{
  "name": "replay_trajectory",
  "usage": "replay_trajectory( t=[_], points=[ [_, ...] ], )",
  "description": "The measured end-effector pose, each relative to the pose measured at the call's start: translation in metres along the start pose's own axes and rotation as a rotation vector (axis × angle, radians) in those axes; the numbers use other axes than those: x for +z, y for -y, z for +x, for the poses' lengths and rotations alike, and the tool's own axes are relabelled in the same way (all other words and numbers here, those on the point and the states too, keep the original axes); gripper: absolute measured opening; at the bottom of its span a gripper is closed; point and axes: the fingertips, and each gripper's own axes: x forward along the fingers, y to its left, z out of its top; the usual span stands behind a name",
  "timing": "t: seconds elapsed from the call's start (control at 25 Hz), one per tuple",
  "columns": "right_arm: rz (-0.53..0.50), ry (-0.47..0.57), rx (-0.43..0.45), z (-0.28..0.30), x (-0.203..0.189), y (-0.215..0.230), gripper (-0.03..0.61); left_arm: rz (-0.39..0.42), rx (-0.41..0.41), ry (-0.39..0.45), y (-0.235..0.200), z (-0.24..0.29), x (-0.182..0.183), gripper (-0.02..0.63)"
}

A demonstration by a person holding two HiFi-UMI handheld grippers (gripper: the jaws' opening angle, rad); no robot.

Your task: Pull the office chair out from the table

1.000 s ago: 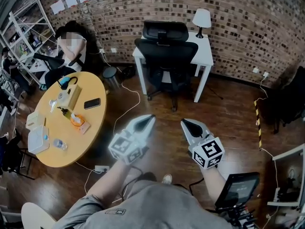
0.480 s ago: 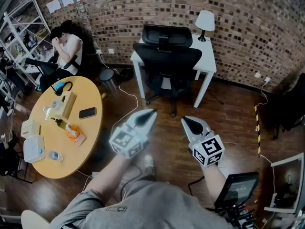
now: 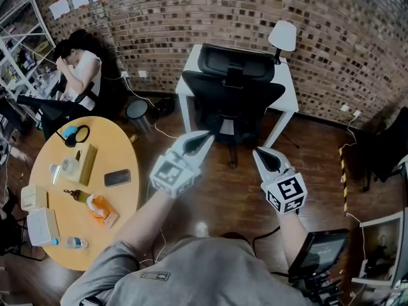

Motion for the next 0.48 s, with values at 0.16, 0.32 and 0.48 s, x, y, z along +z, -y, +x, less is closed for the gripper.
replay_trajectory(
  t=[0.16,0.32,0.48],
  points=[
    [-0.031,-0.052,-0.015,0.034,-0.009,0.015,0.015,0.017,0.008,-0.013,-0.045,0.011,-0.017,0.003],
    [-0.069,-0.084,-0.02,0.06,-0.013,0.038,0.015,0.008,0.013,-0.022,-0.077,0.026,-0.03,0.003],
    [-0.101,-0.098,-0.021,0.092,-0.02,0.071,0.037,0.018,0.018,-0.06,-0.113,0.05,-0.051,0.005]
  ],
)
